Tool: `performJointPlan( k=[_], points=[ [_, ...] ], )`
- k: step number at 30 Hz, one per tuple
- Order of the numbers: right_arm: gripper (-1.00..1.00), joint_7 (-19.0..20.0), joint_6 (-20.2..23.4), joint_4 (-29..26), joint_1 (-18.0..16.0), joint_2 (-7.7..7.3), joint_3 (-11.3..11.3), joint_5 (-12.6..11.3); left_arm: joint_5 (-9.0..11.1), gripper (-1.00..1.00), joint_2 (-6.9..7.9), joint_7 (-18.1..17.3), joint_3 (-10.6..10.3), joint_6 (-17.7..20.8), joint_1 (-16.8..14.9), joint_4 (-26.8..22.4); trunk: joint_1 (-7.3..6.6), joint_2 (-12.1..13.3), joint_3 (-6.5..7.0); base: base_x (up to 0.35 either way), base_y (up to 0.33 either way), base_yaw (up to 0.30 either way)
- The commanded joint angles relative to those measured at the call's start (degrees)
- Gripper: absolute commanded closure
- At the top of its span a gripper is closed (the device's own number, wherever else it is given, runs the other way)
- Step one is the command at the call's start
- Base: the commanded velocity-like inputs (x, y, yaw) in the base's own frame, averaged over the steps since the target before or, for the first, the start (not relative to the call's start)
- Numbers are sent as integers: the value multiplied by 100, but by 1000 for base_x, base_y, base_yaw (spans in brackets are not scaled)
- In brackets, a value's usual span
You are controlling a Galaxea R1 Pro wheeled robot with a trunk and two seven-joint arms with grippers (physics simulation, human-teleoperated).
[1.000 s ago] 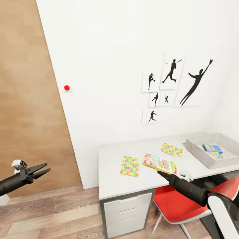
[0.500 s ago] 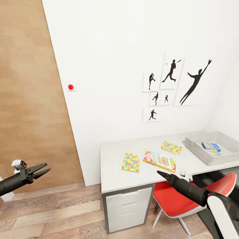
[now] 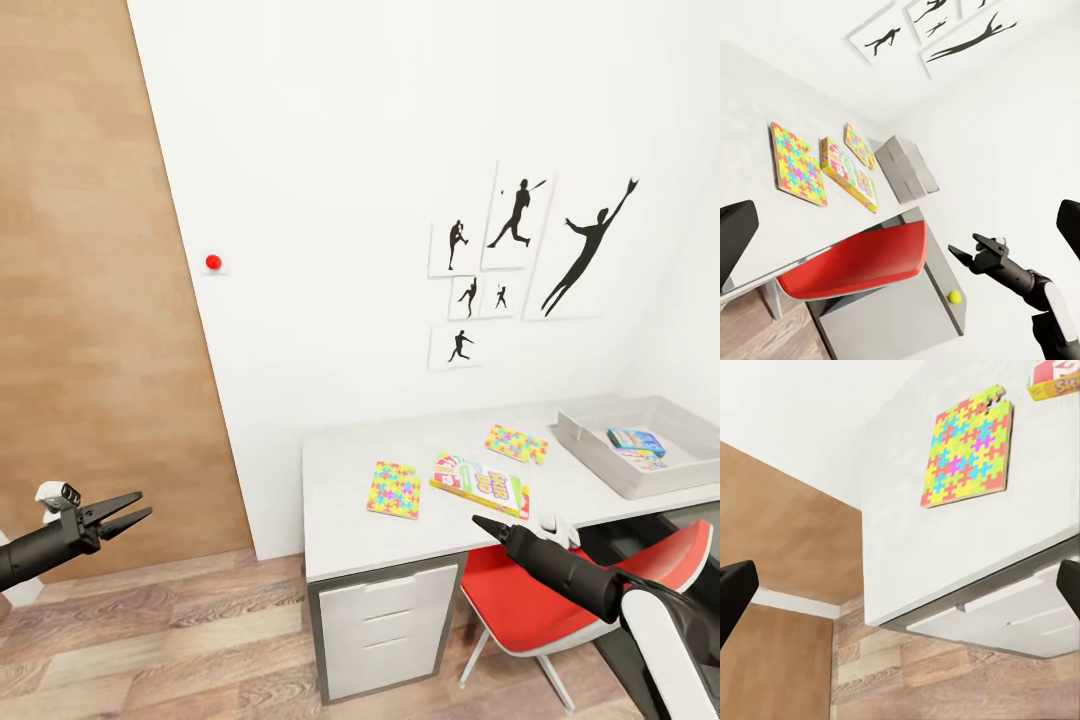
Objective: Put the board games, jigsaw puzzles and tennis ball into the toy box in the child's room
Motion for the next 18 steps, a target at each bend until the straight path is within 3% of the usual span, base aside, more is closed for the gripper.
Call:
performJointPlan(
  k=[1,7,18],
  points=[
    [-100,-5,32,-1,-8,22,-7,52,-4,-100,1,-20,2,62,-5,0,4,-13,-13,55,27,0],
    [-100,-172,44,-1,-46,177,16,52,-4,-100,0,-17,3,64,-5,0,4,-13,-13,100,164,0],
    [-100,-203,44,-3,-86,218,192,60,-3,-100,-1,-17,5,61,-5,0,4,-13,-13,175,185,0]
  ],
)
